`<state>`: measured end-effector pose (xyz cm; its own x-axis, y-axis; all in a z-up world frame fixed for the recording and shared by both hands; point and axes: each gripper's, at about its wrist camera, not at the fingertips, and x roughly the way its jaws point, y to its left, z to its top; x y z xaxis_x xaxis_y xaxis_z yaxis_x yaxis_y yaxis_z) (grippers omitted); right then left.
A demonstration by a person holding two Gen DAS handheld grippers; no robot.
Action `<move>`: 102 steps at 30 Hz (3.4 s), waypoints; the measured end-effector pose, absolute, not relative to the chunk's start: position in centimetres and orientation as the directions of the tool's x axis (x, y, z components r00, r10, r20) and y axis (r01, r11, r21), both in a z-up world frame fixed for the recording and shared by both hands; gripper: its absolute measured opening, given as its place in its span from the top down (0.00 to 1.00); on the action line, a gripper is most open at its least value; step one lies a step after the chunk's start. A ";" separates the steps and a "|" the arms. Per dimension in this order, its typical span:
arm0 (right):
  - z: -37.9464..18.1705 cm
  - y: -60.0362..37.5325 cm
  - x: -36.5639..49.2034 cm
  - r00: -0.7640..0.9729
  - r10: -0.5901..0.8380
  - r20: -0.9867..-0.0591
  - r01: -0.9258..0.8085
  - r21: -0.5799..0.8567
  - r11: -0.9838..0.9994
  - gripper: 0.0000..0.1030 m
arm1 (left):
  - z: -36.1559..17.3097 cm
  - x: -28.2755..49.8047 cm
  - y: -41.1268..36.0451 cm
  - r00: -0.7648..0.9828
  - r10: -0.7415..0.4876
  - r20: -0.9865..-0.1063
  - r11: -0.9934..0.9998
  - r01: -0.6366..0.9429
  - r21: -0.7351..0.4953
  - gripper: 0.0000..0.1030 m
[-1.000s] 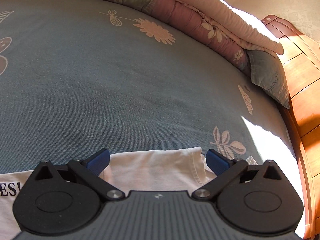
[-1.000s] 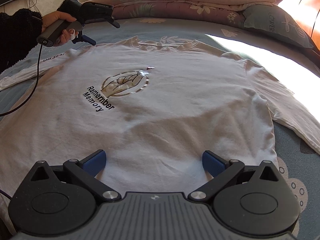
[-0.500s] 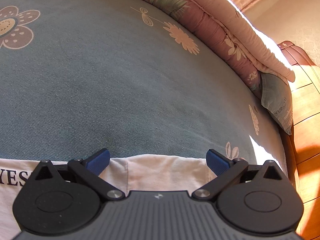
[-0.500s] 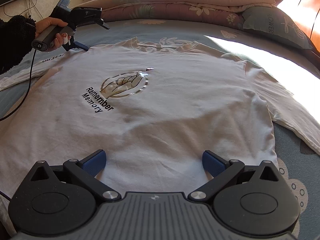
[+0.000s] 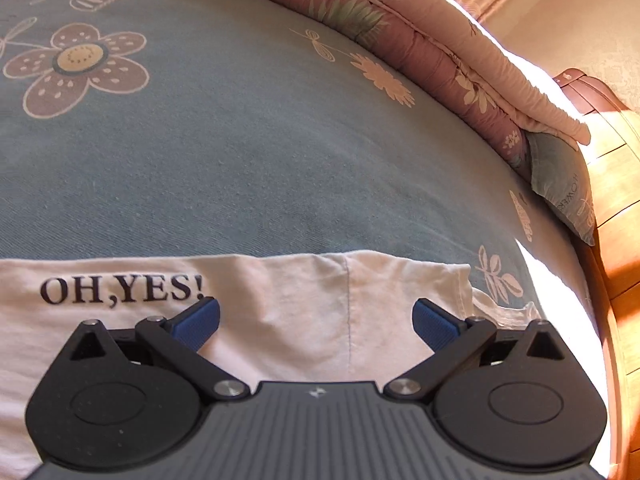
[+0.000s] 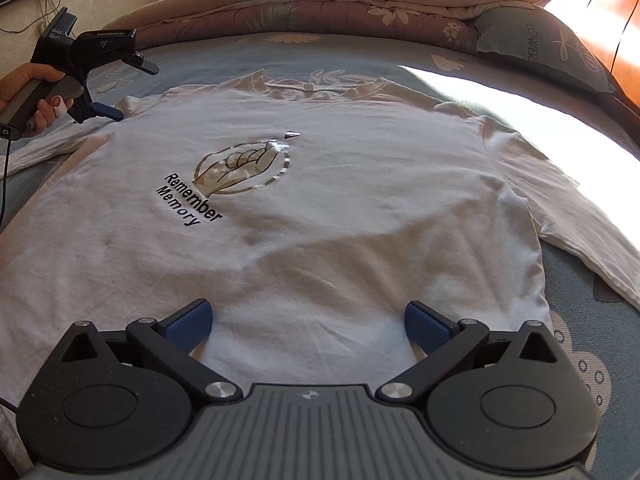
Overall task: Fold clothes
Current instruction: 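Move the open left gripper over to the 'OH,YES!' sleeve, then slide the left gripper along the sleeve toward its cuff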
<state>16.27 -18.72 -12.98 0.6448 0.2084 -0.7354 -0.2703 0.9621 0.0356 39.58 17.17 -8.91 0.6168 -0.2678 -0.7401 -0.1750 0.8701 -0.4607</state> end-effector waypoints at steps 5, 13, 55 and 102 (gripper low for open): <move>-12.5 -18.3 16.2 0.622 0.176 -0.763 -0.249 0.021 0.968 0.00 | -8.7 37.3 19.2 0.625 -0.244 -0.741 0.869 -0.199 -0.453 0.01; -10.1 -17.6 14.6 0.595 0.225 -0.771 -0.257 0.083 0.963 0.00 | -9.5 32.4 22.8 0.634 -0.289 -0.717 0.828 -0.210 -0.520 0.01; -11.6 -11.0 12.7 0.508 0.087 -0.857 -0.192 -0.015 0.981 0.00 | -11.4 24.2 26.5 0.700 0.130 -0.702 0.977 -0.212 -0.030 0.01; -11.7 -11.0 12.7 0.520 0.090 -0.849 -0.187 -0.011 0.982 0.00 | -11.4 15.6 45.1 0.795 -0.112 -0.596 0.549 -0.451 -0.704 0.01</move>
